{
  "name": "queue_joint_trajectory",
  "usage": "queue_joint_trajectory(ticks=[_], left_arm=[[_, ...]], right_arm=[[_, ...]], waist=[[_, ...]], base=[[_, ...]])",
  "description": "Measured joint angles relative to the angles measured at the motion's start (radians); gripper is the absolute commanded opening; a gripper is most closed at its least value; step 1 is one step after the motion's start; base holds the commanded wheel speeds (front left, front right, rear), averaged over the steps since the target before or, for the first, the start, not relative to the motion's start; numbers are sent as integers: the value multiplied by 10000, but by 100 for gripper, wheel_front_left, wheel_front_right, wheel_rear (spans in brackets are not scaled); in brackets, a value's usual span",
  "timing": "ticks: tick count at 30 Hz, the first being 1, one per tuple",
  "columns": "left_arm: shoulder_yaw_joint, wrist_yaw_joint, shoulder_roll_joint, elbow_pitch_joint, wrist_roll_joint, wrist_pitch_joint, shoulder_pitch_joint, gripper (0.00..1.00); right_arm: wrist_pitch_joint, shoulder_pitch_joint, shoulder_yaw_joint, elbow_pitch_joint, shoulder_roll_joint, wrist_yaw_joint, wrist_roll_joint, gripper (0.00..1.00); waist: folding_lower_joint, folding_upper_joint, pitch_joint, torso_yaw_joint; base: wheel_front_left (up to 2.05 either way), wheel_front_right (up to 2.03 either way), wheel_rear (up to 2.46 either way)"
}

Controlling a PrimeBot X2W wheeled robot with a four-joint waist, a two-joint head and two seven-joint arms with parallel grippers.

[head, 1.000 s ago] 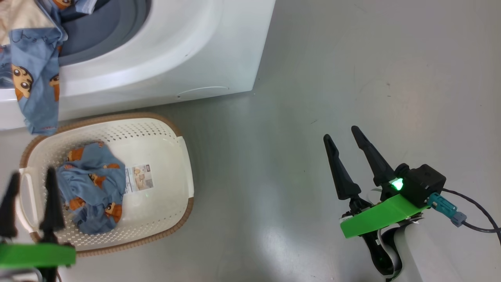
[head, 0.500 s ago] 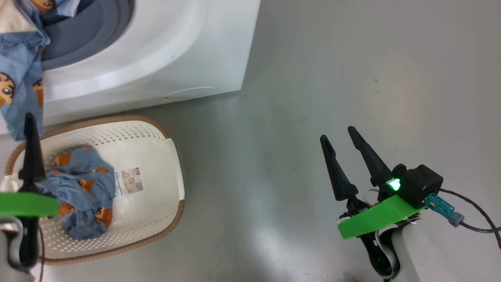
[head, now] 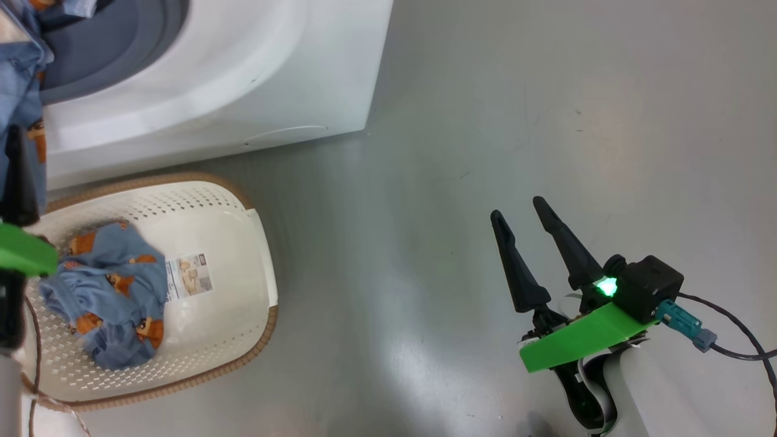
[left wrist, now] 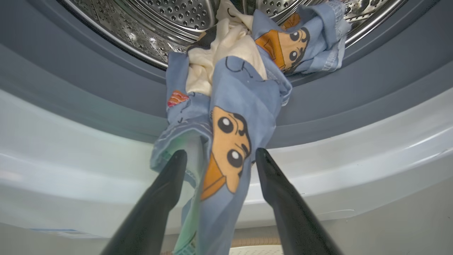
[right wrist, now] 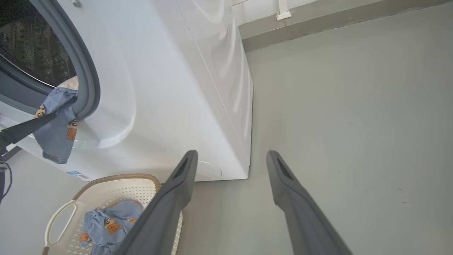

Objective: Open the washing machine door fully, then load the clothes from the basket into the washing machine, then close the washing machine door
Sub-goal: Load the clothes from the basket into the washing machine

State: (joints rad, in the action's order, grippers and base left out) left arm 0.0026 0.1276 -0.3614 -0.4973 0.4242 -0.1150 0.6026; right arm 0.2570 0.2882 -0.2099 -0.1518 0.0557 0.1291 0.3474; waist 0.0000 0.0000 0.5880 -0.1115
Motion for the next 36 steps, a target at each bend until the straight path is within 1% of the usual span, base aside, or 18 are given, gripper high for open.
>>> queue_joint_trajectory(ticks=[5,6,7,8,13,18,25,26,33,36], left_arm=[[-21,0,-25,-713,113,270,654,100],[-25,0,-33,-940,194,362,850,87],[-35,0,-36,-1005,236,357,930,19],[-46,0,-46,-1053,251,339,1018,0],[-267,0,-115,-909,259,-228,1278,0],[-690,0,-194,-320,8,-631,1549,0],[-1108,0,-293,36,-180,-468,2494,0],[-1210,0,-326,29,-205,-318,2873,0],[-1384,0,-397,-430,-284,71,4232,0],[-1398,0,-395,-581,-276,119,4567,0]], right_arm=[[0,5,-59,-4,0,0,142,100],[0,5,-61,-4,0,0,171,100],[0,5,-61,-4,0,0,188,100],[0,5,-63,-4,0,0,199,100],[0,4,-61,-2,0,0,251,100],[0,4,-61,-8,0,0,253,100],[0,10,-132,-12,0,0,265,100],[0,13,-192,-2,-2,0,311,100],[0,102,-349,54,0,0,357,100],[0,102,-368,90,0,0,359,100]], waist=[[0,0,96,-86],[0,0,123,-124],[0,0,137,-138],[0,0,151,-151],[0,0,170,-164],[0,0,141,-89],[0,0,206,-65],[0,0,250,-101],[0,0,506,-338],[0,0,612,-405]], base=[[0,0,0],[0,0,0],[0,0,0],[0,0,0],[0,0,0],[0,0,0],[0,0,0],[0,0,0],[0,0,0],[0,0,0]])
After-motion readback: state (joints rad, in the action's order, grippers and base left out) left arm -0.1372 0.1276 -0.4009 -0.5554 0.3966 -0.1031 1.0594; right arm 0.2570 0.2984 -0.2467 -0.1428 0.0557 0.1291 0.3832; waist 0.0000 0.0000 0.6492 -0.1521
